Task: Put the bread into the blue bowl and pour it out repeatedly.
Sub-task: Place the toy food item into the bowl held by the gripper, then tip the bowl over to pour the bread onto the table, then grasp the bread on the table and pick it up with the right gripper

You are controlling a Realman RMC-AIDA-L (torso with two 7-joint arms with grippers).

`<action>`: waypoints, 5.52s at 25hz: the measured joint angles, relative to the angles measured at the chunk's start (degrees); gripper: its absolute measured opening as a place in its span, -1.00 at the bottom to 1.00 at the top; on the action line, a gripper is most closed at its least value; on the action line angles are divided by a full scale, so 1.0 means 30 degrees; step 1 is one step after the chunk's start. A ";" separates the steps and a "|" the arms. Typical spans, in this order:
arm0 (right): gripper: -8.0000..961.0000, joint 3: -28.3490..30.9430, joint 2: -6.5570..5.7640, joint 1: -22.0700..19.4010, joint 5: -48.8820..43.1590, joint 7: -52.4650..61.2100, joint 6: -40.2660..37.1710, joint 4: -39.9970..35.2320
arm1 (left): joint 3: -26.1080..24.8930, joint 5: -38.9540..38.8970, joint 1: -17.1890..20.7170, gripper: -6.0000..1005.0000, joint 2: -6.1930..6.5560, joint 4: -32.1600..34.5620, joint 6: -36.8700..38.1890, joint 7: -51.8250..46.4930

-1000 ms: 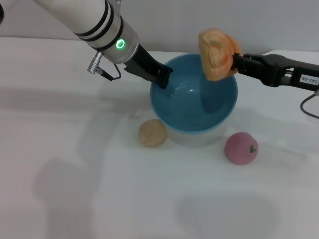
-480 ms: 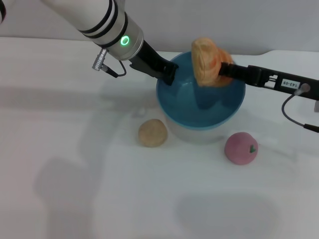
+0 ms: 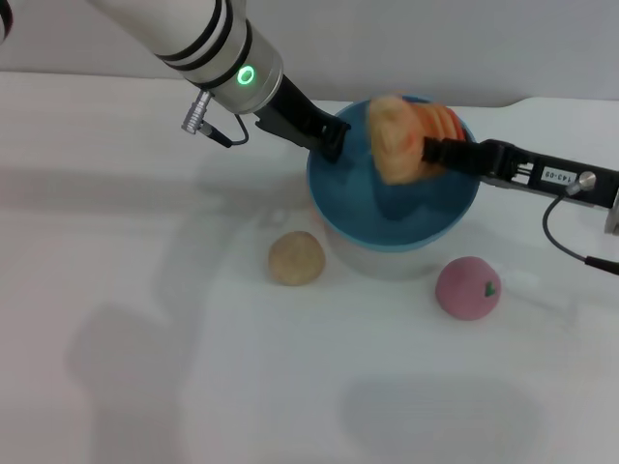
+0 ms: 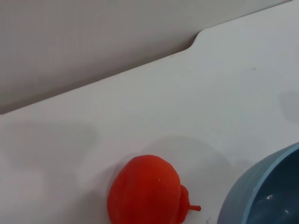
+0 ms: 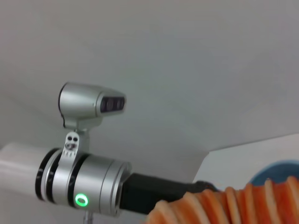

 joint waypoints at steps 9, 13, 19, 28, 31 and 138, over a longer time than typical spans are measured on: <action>-0.60 -0.0806 0.0043 0.0033 0.0098 0.0026 -0.0084 0.0011 | 0.0030 0.0056 -0.0325 -0.96 0.0014 -0.0027 -0.0031 0.0031; -0.56 -0.0691 0.0060 -0.0021 0.0388 -0.0038 -0.0257 -0.0118 | 0.0029 0.0080 -0.0357 -0.96 0.0014 -0.0092 -0.0031 0.0031; -0.22 -0.0582 -0.0033 -0.0576 0.1703 -0.0390 -0.1548 -0.0291 | 0.0029 0.0164 -0.0357 -0.96 0.0020 -0.0158 -0.0031 0.0030; -0.11 0.0867 -0.0065 -0.2114 0.2345 -0.0344 -0.1980 -0.1128 | -0.0026 0.0232 -0.0351 -0.96 0.0116 -0.0068 -0.0057 0.0030; -0.11 0.2088 -0.0095 -0.2806 0.3366 -0.0553 -0.2797 -0.1222 | 0.0036 0.0235 -0.0420 -0.96 0.0115 -0.0122 -0.0279 0.0059; -0.11 0.2984 -0.0415 0.2750 -1.6328 0.6641 0.3089 -0.3243 | -0.2741 0.2404 0.3209 -0.96 0.0227 0.4463 -0.0104 0.0998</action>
